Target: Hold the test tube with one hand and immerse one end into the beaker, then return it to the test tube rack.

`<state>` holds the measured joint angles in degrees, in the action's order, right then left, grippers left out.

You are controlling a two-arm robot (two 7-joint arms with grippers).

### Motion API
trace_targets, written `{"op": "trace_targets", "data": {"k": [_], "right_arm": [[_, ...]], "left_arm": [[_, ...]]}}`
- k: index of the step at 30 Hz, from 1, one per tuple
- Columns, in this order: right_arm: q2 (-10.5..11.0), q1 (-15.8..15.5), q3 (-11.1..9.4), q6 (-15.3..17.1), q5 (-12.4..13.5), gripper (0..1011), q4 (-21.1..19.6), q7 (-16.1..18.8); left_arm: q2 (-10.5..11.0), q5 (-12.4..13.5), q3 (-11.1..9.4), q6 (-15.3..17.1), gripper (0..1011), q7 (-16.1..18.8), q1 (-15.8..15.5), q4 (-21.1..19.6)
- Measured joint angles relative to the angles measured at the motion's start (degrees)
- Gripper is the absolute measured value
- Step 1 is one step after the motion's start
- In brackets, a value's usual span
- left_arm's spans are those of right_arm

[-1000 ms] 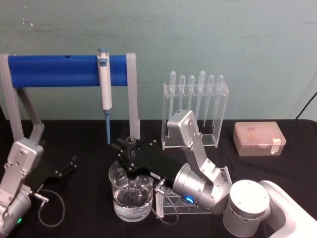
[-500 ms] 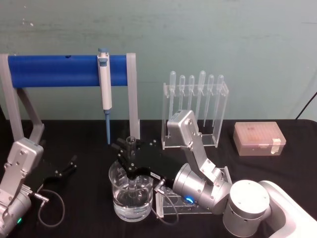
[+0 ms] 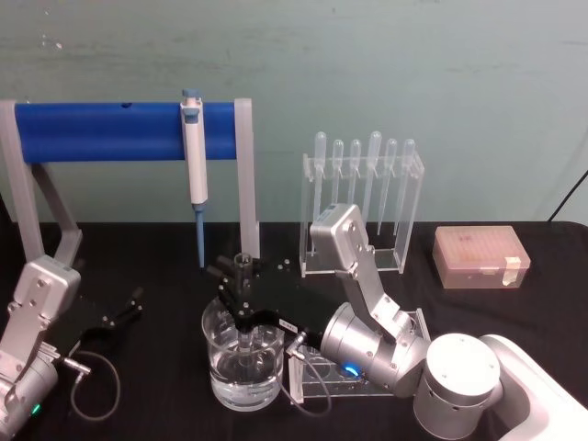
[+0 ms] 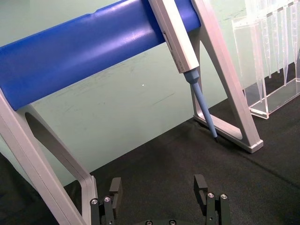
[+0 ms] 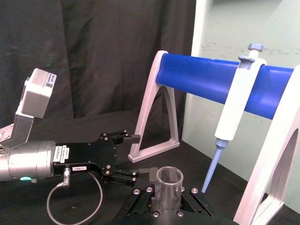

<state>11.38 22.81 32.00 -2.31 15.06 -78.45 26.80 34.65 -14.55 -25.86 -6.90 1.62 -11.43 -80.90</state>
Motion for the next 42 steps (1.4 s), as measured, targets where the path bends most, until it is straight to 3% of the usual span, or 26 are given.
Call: {"op": "trace_targets", "data": {"k": [42], "right_arm": [[0.0,0.0,0.0,0.0,0.0,134,0.0,0.0]], "left_arm": [[0.0,0.0,0.0,0.0,1000,0.0,0.0,0.0]]}}
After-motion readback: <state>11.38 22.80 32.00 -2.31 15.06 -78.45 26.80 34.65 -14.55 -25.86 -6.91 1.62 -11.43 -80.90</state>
